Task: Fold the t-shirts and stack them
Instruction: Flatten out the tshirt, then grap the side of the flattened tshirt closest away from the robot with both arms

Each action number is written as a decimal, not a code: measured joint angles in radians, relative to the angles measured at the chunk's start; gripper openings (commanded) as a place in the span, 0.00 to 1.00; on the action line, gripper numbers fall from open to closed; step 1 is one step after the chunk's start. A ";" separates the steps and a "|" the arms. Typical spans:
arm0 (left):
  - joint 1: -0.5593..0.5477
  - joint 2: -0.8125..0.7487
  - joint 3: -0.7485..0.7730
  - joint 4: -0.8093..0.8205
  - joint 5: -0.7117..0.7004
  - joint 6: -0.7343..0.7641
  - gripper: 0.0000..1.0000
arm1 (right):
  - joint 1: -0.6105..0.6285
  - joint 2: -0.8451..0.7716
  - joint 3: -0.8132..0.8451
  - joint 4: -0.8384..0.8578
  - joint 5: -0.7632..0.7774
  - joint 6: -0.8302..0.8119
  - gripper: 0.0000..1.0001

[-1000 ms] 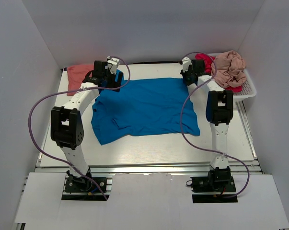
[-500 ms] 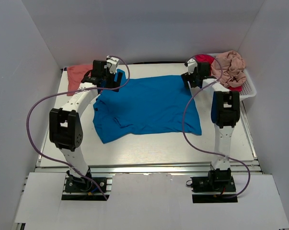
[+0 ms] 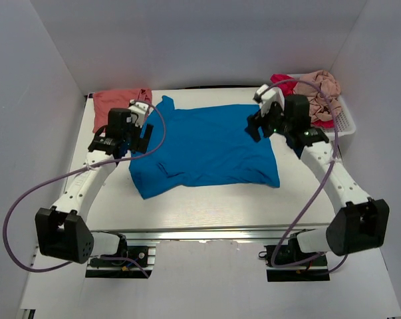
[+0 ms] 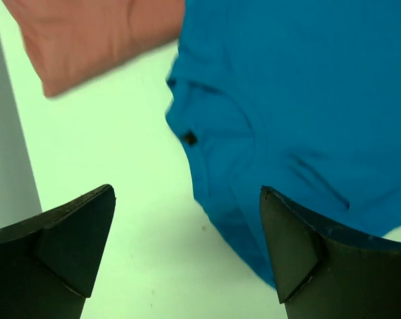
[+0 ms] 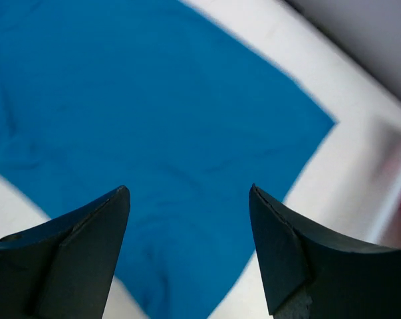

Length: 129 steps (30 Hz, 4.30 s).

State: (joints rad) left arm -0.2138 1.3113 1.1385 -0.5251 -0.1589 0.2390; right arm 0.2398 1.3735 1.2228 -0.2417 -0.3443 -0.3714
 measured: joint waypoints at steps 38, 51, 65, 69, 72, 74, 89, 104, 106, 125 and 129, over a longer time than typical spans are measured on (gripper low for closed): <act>0.066 0.203 -0.314 0.173 0.112 0.072 0.93 | -0.081 -0.150 -0.547 -0.124 0.283 -0.231 0.73; 0.094 0.169 -0.357 0.323 0.123 -0.014 0.93 | -0.108 -0.145 -0.655 -0.127 0.245 -0.241 0.66; 0.094 0.161 -0.357 0.353 0.198 -0.032 0.93 | -0.113 -0.096 -0.657 -0.047 0.198 -0.245 0.53; 0.094 0.166 -0.357 0.353 0.215 -0.036 0.93 | -0.113 -0.093 -0.656 -0.046 0.192 -0.244 0.52; 0.094 0.171 -0.356 0.354 0.231 -0.038 0.92 | -0.114 -0.084 -0.649 -0.046 0.188 -0.240 0.51; 0.094 0.181 -0.354 0.354 0.246 -0.038 0.90 | -0.114 -0.076 -0.642 -0.047 0.187 -0.238 0.49; 0.105 0.285 -0.337 0.369 0.324 -0.042 0.23 | -0.114 -0.038 -0.617 -0.045 0.185 -0.219 0.40; 0.109 0.149 -0.323 0.302 0.283 -0.003 0.09 | -0.114 -0.030 -0.616 -0.031 0.204 -0.218 0.00; 0.111 0.127 -0.320 0.297 0.274 0.004 0.09 | -0.114 -0.032 -0.616 -0.031 0.204 -0.218 0.00; 0.115 0.117 -0.291 0.270 0.251 0.015 0.07 | -0.114 -0.109 -0.510 -0.042 0.180 -0.203 0.00; 0.115 0.117 -0.291 0.270 0.245 0.016 0.07 | -0.114 -0.016 -0.488 -0.036 0.175 -0.204 0.00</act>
State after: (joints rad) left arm -0.0990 1.4281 0.8474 -0.2554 0.0860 0.2554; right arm 0.1257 1.3579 0.7353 -0.2779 -0.1688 -0.5751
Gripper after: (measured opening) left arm 0.118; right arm 0.009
